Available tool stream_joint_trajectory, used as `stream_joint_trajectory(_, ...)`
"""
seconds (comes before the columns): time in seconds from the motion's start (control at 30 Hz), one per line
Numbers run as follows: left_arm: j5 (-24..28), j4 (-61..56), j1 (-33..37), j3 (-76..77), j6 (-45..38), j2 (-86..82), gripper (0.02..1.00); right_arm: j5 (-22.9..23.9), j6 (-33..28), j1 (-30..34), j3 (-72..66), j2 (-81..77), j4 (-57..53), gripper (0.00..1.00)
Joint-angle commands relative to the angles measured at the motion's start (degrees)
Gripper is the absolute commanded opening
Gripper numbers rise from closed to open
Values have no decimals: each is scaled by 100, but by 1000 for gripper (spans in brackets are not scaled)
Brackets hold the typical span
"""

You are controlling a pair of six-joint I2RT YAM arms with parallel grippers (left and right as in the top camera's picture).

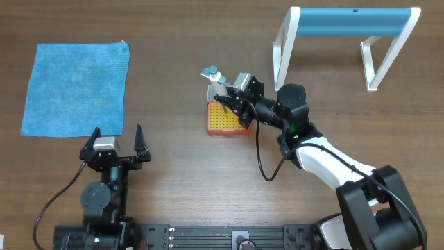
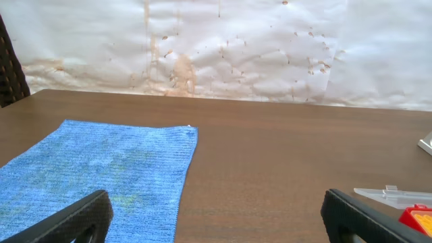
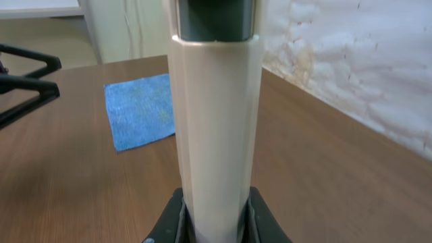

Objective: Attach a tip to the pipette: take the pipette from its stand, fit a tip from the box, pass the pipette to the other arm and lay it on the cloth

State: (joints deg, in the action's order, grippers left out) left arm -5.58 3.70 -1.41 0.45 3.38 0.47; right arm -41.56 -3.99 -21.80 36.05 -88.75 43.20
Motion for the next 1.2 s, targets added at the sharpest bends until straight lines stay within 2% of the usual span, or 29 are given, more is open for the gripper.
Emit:
stream_joint_trajectory(0.03, -87, 22, -11, -13, 90, -26, 998, 63, -81, -168, 459, 286, -426, 77)
stream_joint_trajectory(0.33, -87, 22, -11, -13, 90, -26, 998, 184, -107, -304, 1886, 621, -1709, 77)
stream_joint_trajectory(0.47, -87, 22, -11, -13, 90, -26, 998, 195, -103, -378, 2511, 643, -1727, 77)
stream_joint_trajectory(0.6, -87, 22, -11, -13, 90, -26, 998, 190, 173, -387, 2575, 656, -1703, 75)
stream_joint_trajectory(1.03, -79, 22, -11, -13, 90, -26, 998, 151, 181, -385, 2573, 654, -1700, 77)
stream_joint_trajectory(1.07, 127, 33, -13, -13, 94, -26, 996, 151, 181, -385, 2573, 654, -1700, 77)
stream_joint_trajectory(1.13, 883, 57, -11, -13, 94, -26, 998, 151, 181, -385, 2573, 654, -1700, 77)
stream_joint_trajectory(1.2, 1303, -85, -11, -13, 94, -26, 996, 153, 184, -385, 2573, 654, -1700, 75)
